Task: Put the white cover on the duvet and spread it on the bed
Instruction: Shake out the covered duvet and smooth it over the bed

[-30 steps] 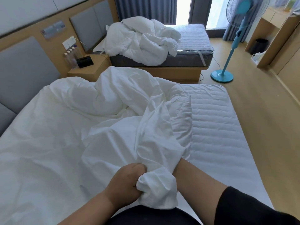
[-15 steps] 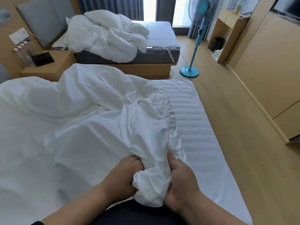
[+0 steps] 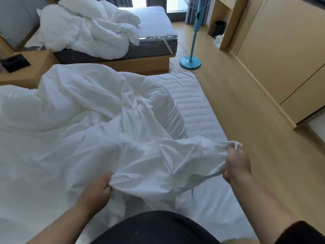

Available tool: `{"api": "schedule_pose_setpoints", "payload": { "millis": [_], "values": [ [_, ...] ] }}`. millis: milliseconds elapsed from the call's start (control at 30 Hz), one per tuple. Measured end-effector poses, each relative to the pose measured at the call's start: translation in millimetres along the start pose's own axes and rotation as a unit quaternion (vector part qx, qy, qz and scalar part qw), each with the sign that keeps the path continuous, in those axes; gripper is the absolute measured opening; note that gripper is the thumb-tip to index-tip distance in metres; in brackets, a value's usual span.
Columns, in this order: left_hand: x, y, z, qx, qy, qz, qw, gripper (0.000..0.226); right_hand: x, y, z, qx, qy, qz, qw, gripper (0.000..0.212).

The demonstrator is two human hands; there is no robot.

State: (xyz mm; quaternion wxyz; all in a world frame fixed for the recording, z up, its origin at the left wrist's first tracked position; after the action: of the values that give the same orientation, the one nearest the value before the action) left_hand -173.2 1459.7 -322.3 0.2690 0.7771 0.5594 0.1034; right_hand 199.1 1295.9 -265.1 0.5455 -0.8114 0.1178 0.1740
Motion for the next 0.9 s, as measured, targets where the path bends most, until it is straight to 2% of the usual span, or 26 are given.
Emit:
{"api": "schedule_pose_setpoints", "payload": {
  "millis": [100, 167, 200, 233, 300, 333, 367, 433, 467, 500, 600, 633, 667, 733, 767, 800, 867, 900],
  "values": [
    [1.0, 0.7, -9.5, -0.03, 0.011, -0.001, 0.999, 0.029, 81.2, 42.2, -21.7, -0.075, 0.061, 0.028, 0.995, 0.032],
    [2.5, 4.5, -12.2, -0.019, 0.014, 0.022, 0.999, 0.03, 118.8, 92.6, -31.1, -0.187, 0.02, 0.079, 0.979, 0.03],
    [2.1, 6.6, -11.8, -0.008, 0.012, 0.03, 0.999, 0.034, 126.2, 120.0, -32.9, -0.286, -0.033, 0.087, 0.954, 0.029],
    [2.0, 6.6, -10.5, 0.006, 0.009, 0.031, 0.999, 0.038, 127.0, 150.6, -34.9, -0.395, -0.098, 0.074, 0.911, 0.028],
    [0.9, 3.5, -7.4, 0.033, -0.008, 0.018, 0.999, 0.043, 110.8, 211.1, -32.8, -0.565, -0.219, 0.023, 0.795, 0.03],
    [0.4, 0.7, -6.1, 0.046, -0.019, 0.006, 0.999, 0.044, 96.5, 237.6, -31.3, -0.61, -0.262, 0.01, 0.748, 0.033],
    [1.0, -4.9, -4.3, 0.062, -0.027, -0.003, 0.998, 0.043, 84.4, 264.4, -27.3, -0.631, -0.297, 0.006, 0.716, 0.037],
    [-2.1, -16.3, -4.2, 0.102, -0.04, -0.014, 0.994, 0.041, 55.7, 292.4, -18.5, -0.645, -0.346, 0.013, 0.682, 0.047],
    [-4.3, -22.5, -2.9, 0.124, -0.059, -0.023, 0.99, 0.04, 49.3, 300.1, -12.8, -0.634, -0.353, 0.025, 0.688, 0.051],
    [-7.1, -26.6, -0.6, 0.14, -0.082, -0.036, 0.986, 0.038, 44.7, 299.8, -6.2, -0.606, -0.34, 0.047, 0.718, 0.05],
    [-15.2, -40.3, 10.8, 0.219, -0.149, -0.072, 0.962, 0.031, 49.0, 295.9, 24.1, -0.428, -0.253, 0.079, 0.864, 0.043],
    [-16.8, -44.5, 16.7, 0.262, -0.184, -0.071, 0.945, 0.03, 52.7, 289.6, 39.1, -0.389, -0.25, 0.074, 0.884, 0.046],
    [-17.8, -47.7, 22.6, 0.306, -0.228, -0.069, 0.922, 0.026, 54.7, 283.2, 56.3, -0.366, -0.27, 0.059, 0.889, 0.054],
    [-17.5, -48.0, 33.8, 0.379, -0.323, -0.073, 0.864, 0.013, 47.5, 271.0, 92.6, -0.354, -0.338, 0.031, 0.872, 0.075],
    [-17.0, -43.7, 38.7, 0.405, -0.368, -0.07, 0.834, 0.011, 44.3, 270.2, 108.0, -0.347, -0.356, 0.03, 0.867, 0.084],
    [-16.7, -38.3, 41.7, 0.426, -0.411, -0.063, 0.804, 0.019, 39.8, 268.7, 120.4, -0.347, -0.355, 0.03, 0.867, 0.088],
    [-15.2, -28.1, 46.5, 0.452, -0.458, -0.062, 0.763, 0.03, 29.2, 269.1, 138.2, -0.359, -0.359, 0.041, 0.861, 0.067],
    [-13.0, -21.7, 46.9, 0.452, -0.468, -0.059, 0.757, 0.03, 23.1, 269.4, 145.7, -0.35, -0.379, 0.048, 0.855, 0.052]
  ]
}}
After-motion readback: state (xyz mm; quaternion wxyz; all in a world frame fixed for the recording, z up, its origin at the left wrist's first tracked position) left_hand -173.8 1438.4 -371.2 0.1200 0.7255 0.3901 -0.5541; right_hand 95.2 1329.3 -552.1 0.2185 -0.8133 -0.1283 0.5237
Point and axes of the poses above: each hand's wrist, its own x-axis towards the middle knuckle, its own z-axis out of the palm, y = z × x, the point moved 2 cm from there along x, towards the middle knuckle, and after that the axes turned 14 degrees about y, right-handed, at the moved point
